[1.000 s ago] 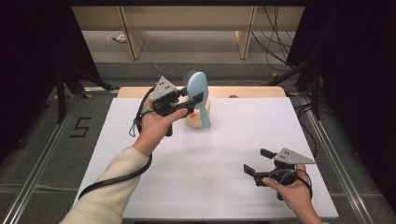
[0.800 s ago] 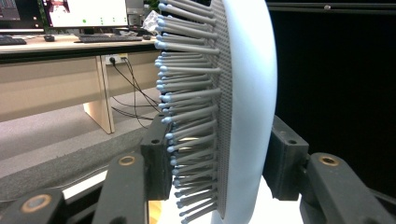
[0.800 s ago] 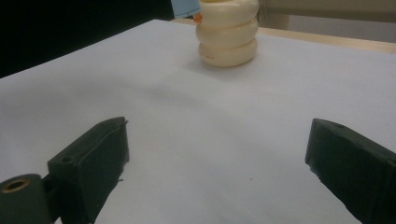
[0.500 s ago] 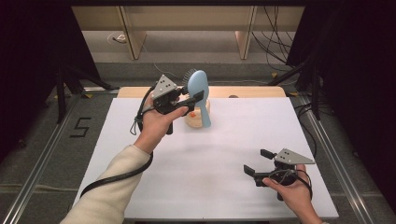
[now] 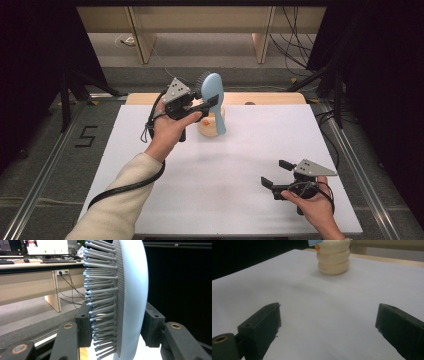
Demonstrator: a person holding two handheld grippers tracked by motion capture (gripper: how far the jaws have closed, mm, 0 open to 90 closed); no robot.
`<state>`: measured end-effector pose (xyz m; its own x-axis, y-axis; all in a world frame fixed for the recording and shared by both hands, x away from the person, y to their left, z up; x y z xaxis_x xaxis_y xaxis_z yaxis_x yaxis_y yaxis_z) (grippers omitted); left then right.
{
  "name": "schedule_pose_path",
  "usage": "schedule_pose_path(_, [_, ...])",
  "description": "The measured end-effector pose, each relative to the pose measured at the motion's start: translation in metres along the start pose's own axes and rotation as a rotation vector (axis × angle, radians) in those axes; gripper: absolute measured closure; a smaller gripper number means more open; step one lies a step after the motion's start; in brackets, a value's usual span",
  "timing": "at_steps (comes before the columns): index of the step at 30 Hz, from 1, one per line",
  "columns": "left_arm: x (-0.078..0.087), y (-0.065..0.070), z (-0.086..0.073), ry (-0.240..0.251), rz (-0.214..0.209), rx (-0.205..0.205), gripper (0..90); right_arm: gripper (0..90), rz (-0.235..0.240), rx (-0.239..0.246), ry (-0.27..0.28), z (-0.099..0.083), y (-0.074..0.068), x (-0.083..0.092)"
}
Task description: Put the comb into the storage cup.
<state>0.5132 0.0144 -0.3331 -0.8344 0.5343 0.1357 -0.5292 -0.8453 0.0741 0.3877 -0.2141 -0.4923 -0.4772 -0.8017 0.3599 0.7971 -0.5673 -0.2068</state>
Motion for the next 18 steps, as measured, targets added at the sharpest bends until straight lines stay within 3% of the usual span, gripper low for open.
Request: schedule_pose_path(18, [-0.0064,-0.0043,0.0057,0.001,0.006,0.0,51.0,7.1,-0.002,-0.001,-0.001,-0.0007,0.0009,0.0])
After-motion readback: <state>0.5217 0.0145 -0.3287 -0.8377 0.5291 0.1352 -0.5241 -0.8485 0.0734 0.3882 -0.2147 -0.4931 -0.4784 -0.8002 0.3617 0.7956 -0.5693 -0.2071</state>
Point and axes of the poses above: each handheld gripper's, and its own axes: x roughly backward along the jaws, z roughly out of its top, y roughly to its right, the point moved 9 cm from there along -x, roughly forward along the jaws, and after that the axes turned 13 degrees about z, right-handed, at the moved point
